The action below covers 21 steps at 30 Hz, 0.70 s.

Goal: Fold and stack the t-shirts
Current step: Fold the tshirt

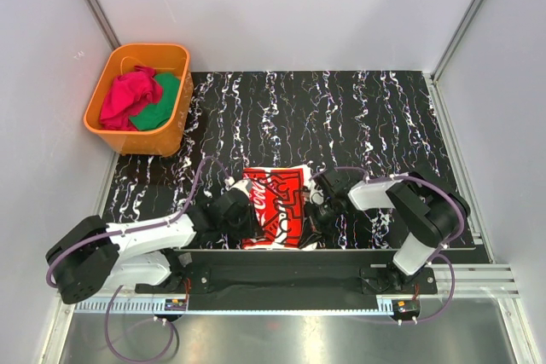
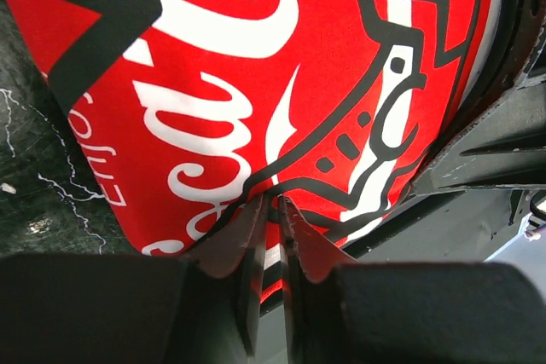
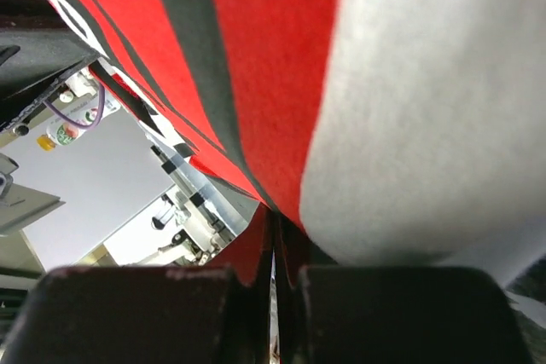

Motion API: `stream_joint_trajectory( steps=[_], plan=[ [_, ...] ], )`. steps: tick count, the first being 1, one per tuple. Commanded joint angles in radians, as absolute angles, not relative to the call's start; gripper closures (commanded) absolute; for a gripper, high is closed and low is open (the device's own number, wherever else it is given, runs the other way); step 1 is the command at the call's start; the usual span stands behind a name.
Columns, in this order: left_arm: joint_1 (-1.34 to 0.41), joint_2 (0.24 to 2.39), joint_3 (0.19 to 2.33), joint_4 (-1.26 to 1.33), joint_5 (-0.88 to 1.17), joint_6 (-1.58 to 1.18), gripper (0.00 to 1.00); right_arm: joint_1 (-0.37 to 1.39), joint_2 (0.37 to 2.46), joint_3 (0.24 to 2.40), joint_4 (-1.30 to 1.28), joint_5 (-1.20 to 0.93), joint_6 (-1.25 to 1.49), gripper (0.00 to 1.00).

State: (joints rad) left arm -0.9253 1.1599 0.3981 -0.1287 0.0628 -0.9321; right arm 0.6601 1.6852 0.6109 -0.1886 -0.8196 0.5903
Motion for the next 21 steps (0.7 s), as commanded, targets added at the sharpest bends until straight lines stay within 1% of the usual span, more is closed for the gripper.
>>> stream_joint_trajectory(
  steps=[1, 3, 5, 7, 9, 12, 15, 17, 20, 21],
  plan=[
    [-0.923, 1.154, 0.406, -0.184, 0.080, -0.905, 0.83, 0.658, 1.700, 0.554, -0.255, -0.628, 0.649, 1.00],
    [-0.923, 1.093, 0.423, -0.230, 0.066, -0.897, 0.83, 0.631, 1.680, 0.526, -0.259, -0.591, 0.669, 1.00],
    [-0.923, 1.039, 0.463, -0.316, 0.051, -0.893, 0.82, 0.601, 1.642, 0.502, -0.244, -0.597, 0.702, 1.00],
    [-0.922, 0.970, 0.518, -0.374, 0.041, -0.878, 0.79, 0.568, 1.588, 0.488, -0.247, -0.603, 0.719, 1.00],
    [-0.913, 0.948, 0.561, -0.414, 0.025, -0.864, 0.76, 0.552, 1.537, 0.497, -0.291, -0.592, 0.722, 0.99],
    [-0.887, 0.962, 0.609, -0.442, 0.029, -0.833, 0.75, 0.517, 1.422, 0.531, -0.385, -0.554, 0.697, 0.97],
    [-0.882, 1.006, 0.578, -0.350, 0.093, -0.827, 0.76, 0.473, 1.387, 0.592, -0.455, -0.545, 0.643, 0.94],
    [-0.884, 1.063, 0.539, -0.234, 0.174, -0.831, 0.78, 0.439, 1.384, 0.632, -0.501, -0.522, 0.601, 0.92],
    [-0.917, 1.123, 0.482, -0.091, 0.218, -0.865, 0.80, 0.394, 1.416, 0.724, -0.491, -0.552, 0.572, 0.92],
    [-0.917, 1.137, 0.471, -0.091, 0.215, -0.865, 0.80, 0.393, 1.425, 0.744, -0.476, -0.552, 0.568, 0.90]
  ],
)
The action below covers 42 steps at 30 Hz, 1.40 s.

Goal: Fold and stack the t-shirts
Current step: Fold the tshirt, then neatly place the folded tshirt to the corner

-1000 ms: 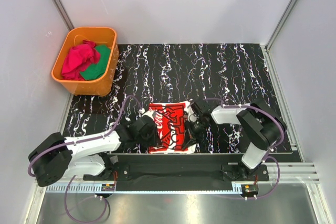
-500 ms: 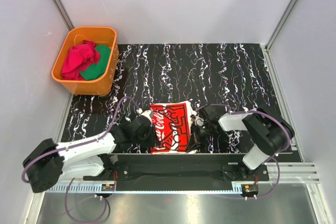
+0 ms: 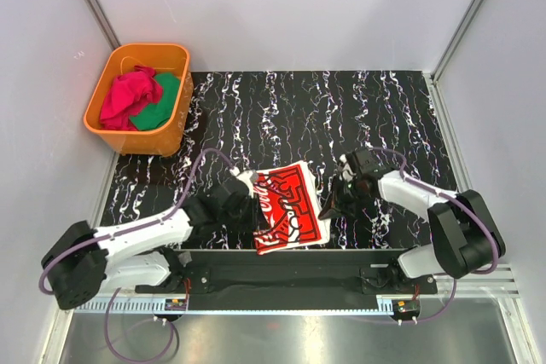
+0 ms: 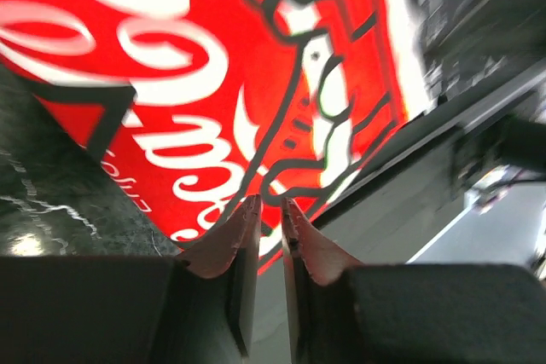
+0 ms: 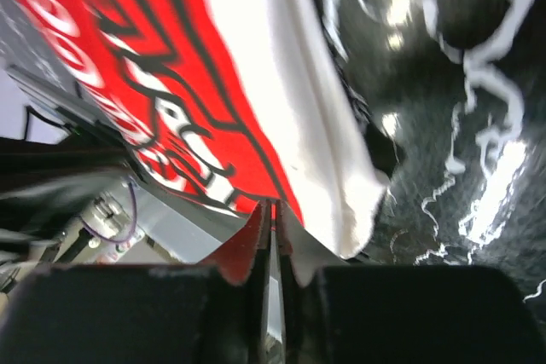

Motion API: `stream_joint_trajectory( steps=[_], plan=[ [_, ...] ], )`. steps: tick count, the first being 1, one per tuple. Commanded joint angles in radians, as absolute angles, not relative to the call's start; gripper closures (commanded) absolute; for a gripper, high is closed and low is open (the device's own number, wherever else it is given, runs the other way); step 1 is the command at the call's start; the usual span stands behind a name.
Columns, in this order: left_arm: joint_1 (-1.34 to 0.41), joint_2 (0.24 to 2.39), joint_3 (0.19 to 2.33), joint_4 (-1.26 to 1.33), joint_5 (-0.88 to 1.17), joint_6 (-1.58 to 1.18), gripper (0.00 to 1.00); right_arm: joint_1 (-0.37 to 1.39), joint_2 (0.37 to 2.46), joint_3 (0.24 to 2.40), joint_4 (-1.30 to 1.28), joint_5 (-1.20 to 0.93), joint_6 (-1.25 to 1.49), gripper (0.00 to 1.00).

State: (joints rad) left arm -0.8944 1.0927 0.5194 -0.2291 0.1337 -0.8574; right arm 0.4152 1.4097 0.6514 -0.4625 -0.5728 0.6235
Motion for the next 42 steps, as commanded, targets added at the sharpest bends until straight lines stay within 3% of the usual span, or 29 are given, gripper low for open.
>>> stream_joint_trajectory(
  steps=[1, 11, 21, 28, 31, 35, 42],
  plan=[
    [-0.936, 1.146, 0.459, -0.063, 0.215, -0.877, 0.80, 0.391, 1.439, 0.765, -0.459, -0.554, 0.569, 0.87],
    [-1.011, 1.178, 0.334, 0.047, 0.186, -0.954, 0.81, 0.387, 1.807, 1.011, -0.085, -0.733, 0.684, 0.89],
    [-1.038, 1.252, 0.314, 0.121, 0.187, -0.959, 0.81, 0.289, 2.115, 1.072, 0.092, -0.830, 0.770, 0.93],
    [-1.051, 1.169, 0.380, 0.048, 0.189, -0.956, 0.80, 0.242, 2.040, 1.083, 0.006, -0.833, 0.700, 0.93],
    [-1.040, 1.095, 0.460, -0.050, 0.149, -0.937, 0.69, 0.247, 2.008, 1.083, 0.040, -0.870, 0.732, 0.92],
    [-0.896, 1.032, 0.494, -0.127, 0.146, -0.890, 0.58, 0.268, 1.980, 1.054, 0.135, -0.926, 0.802, 0.93],
    [-0.649, 1.175, 0.546, -0.069, 0.209, -0.798, 0.60, 0.273, 2.092, 1.049, 0.356, -0.954, 0.954, 0.93]
  ],
)
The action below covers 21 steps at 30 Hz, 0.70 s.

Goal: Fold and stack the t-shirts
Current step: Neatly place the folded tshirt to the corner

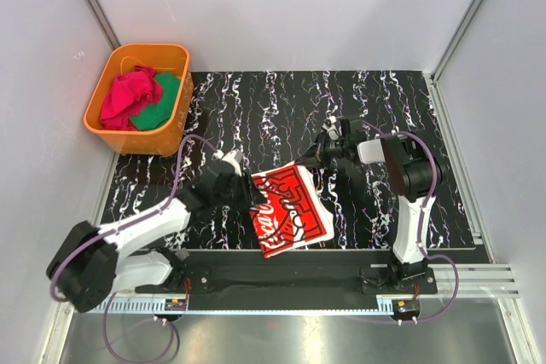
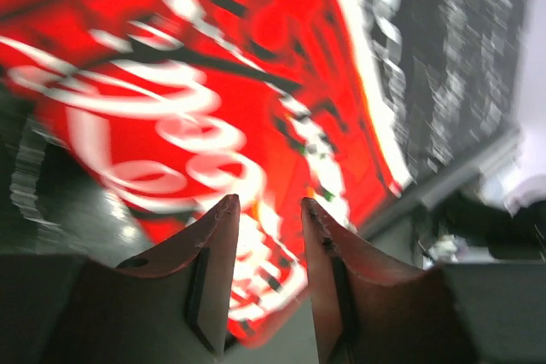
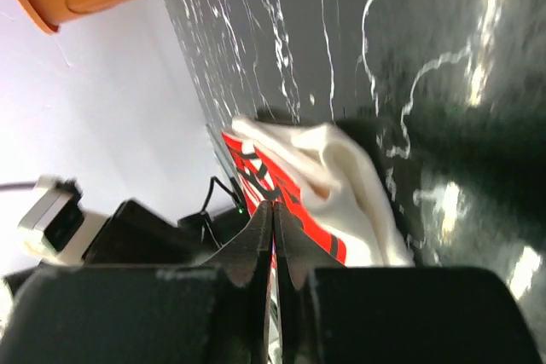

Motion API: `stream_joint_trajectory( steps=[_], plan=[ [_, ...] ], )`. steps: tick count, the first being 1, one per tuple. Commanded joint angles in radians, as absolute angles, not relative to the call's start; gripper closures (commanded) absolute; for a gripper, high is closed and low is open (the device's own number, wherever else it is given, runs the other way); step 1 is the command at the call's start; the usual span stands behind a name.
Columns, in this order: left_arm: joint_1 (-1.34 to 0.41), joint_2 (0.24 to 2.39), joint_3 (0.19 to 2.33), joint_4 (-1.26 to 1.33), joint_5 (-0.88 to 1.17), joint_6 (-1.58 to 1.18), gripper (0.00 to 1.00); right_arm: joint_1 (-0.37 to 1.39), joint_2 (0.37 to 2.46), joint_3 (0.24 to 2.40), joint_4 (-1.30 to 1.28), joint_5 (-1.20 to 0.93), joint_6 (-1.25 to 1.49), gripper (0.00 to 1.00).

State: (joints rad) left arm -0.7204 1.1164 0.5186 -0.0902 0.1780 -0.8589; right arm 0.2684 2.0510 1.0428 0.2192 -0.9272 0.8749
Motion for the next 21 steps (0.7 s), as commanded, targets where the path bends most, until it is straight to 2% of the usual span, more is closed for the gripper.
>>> stream_joint_trajectory(
  steps=[1, 6, 15, 16, 21],
  plan=[
    [-0.629, 1.195, 0.548, -0.051, 0.210, -0.789, 0.61, 0.273, 2.108, 1.060, 0.351, -0.948, 0.953, 0.93],
    [-0.561, 1.275, 0.592, -0.035, 0.213, -0.750, 0.64, 0.273, 2.198, 1.132, 0.266, -0.887, 0.893, 0.93],
    [-0.627, 1.056, 0.621, -0.204, 0.216, -0.710, 0.59, 0.272, 2.224, 1.356, -0.125, -0.718, 0.655, 0.92],
    [-0.647, 1.049, 0.614, -0.203, 0.222, -0.718, 0.59, 0.273, 2.205, 1.397, -0.162, -0.683, 0.634, 0.91],
    [-0.873, 1.126, 0.601, -0.101, 0.235, -0.735, 0.59, 0.272, 2.051, 1.427, -0.401, -0.546, 0.529, 0.67]
  ],
)
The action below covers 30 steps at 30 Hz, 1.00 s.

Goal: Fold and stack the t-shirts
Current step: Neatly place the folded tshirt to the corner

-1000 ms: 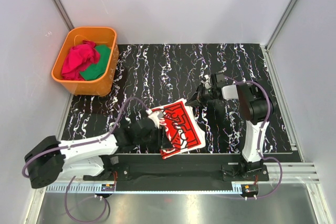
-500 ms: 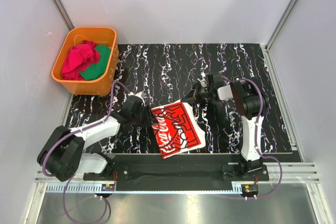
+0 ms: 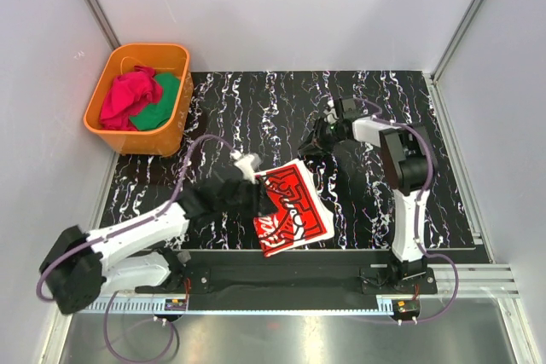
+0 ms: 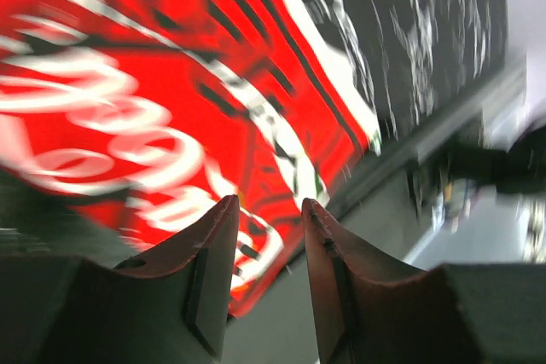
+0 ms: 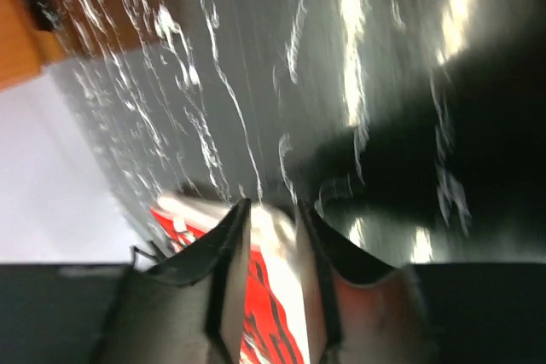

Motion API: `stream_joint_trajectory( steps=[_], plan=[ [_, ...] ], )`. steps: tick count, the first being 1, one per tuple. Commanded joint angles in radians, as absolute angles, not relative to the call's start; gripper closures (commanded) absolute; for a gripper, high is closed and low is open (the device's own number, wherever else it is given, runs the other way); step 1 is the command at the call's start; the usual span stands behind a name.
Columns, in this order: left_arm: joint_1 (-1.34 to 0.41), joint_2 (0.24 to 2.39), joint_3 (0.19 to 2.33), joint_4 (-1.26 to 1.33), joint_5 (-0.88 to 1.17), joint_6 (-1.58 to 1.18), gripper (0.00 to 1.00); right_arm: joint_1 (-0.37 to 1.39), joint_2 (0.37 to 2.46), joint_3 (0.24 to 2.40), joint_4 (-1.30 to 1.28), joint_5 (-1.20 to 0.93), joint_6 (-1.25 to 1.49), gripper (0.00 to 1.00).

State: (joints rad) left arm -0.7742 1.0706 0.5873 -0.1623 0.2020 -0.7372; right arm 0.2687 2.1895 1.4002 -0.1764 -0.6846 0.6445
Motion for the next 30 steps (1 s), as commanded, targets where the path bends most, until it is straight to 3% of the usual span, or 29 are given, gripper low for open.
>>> stream_joint_trajectory(
  steps=[1, 8, 12, 14, 20, 26, 30],
  plan=[
    [-0.902, 1.147, 0.595, -0.057, 0.238, -0.747, 0.59, 0.272, 1.977, 1.395, -0.435, -0.501, 0.520, 0.64],
    [-1.031, 1.308, 0.494, 0.141, 0.232, -0.836, 0.60, 0.275, 1.568, 1.033, -0.525, -0.459, 0.563, 0.41],
    [-1.077, 1.384, 0.466, 0.202, 0.199, -0.862, 0.60, 0.282, 1.361, 0.806, -0.558, -0.482, 0.636, 0.21],
    [-1.098, 1.420, 0.465, 0.232, 0.199, -0.870, 0.61, 0.301, 1.248, 0.750, -0.581, -0.469, 0.676, 0.01],
    [-1.118, 1.361, 0.524, 0.187, 0.192, -0.868, 0.60, 0.391, 0.964, 0.552, -0.581, -0.410, 0.897, 0.00],
    [-1.111, 1.471, 0.760, 0.106, 0.218, -0.775, 0.58, 0.428, 0.879, 0.448, -0.606, -0.321, 1.002, 0.00],
    [-1.109, 1.506, 0.808, 0.111, 0.230, -0.766, 0.58, 0.448, 0.850, 0.376, -0.539, -0.319, 1.054, 0.00]
  ],
)
